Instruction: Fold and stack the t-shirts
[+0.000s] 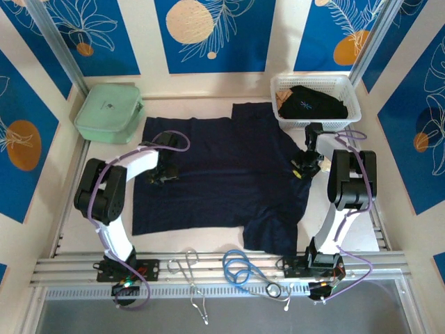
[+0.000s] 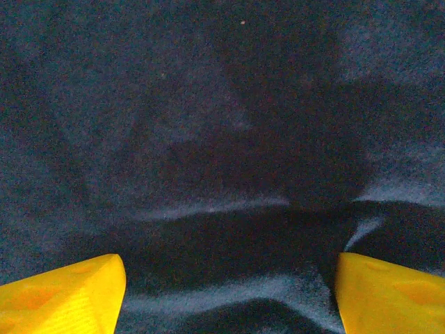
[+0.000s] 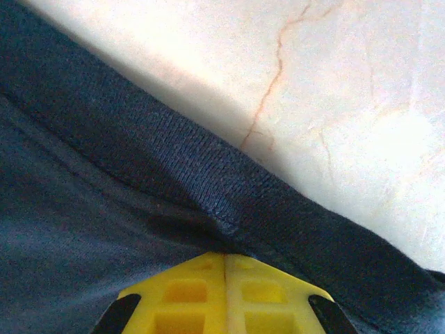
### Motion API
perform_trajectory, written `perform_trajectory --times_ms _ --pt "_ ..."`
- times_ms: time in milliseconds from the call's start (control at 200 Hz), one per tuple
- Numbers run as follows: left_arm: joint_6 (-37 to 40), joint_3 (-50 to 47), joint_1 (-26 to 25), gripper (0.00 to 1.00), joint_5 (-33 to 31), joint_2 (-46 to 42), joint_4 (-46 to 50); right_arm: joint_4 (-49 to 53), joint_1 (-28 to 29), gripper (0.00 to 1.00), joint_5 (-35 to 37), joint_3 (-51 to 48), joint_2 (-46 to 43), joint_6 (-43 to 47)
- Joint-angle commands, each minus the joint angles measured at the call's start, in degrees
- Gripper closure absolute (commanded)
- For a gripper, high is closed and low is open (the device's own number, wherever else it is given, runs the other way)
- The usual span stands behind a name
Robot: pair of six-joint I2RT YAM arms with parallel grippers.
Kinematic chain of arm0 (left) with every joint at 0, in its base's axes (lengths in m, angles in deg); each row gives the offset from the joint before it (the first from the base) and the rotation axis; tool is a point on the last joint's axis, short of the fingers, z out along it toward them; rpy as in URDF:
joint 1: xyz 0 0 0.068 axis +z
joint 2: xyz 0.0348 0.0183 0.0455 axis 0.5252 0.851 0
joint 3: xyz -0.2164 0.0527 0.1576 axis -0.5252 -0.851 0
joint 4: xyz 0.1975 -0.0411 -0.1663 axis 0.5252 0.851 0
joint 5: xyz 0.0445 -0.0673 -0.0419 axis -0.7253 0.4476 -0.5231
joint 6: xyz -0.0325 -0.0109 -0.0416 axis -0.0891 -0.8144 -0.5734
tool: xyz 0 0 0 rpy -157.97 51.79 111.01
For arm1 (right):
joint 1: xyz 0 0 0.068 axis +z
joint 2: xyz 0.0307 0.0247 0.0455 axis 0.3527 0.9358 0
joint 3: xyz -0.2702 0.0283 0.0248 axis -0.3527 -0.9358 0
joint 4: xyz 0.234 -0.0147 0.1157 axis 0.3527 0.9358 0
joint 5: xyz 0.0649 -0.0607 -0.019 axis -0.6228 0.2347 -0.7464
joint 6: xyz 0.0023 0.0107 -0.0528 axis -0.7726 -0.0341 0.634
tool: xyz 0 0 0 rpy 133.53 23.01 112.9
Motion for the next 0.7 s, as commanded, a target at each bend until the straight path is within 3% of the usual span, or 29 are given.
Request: perform_trajectory --times_ms 0,85,290,445,575,695 --pt "-0.6 -2.2 -0.1 0.22 -3.6 -1.6 3.9 -0.3 0.0 1.00 0.7 -1.0 0.0 1.8" --pt "0.1 -1.5 -0.3 0.22 -3.6 -3.2 4.6 0.0 2.0 1.00 -0.4 0.3 -1.1 5.0" --pt "0.9 2.9 -2.3 0.19 -4.8 -8.6 9.3 5.2 9.0 1.00 5.3 -1.3 -10.2 9.5" --pt "1.4 6.7 -2.4 0.20 -4.7 -5.7 10.1 4.8 12.0 1.00 0.4 0.7 -9.9 13.0" --pt "1.3 7.5 -3.5 0.28 -2.2 -4.5 12.1 11.6 15.6 1.00 3.0 4.1 -7.5 13.7" --pt "0.7 2.5 -5.2 0.38 -1.5 -8.9 15.2 15.2 20.7 1.00 5.1 -3.5 -14.2 10.8"
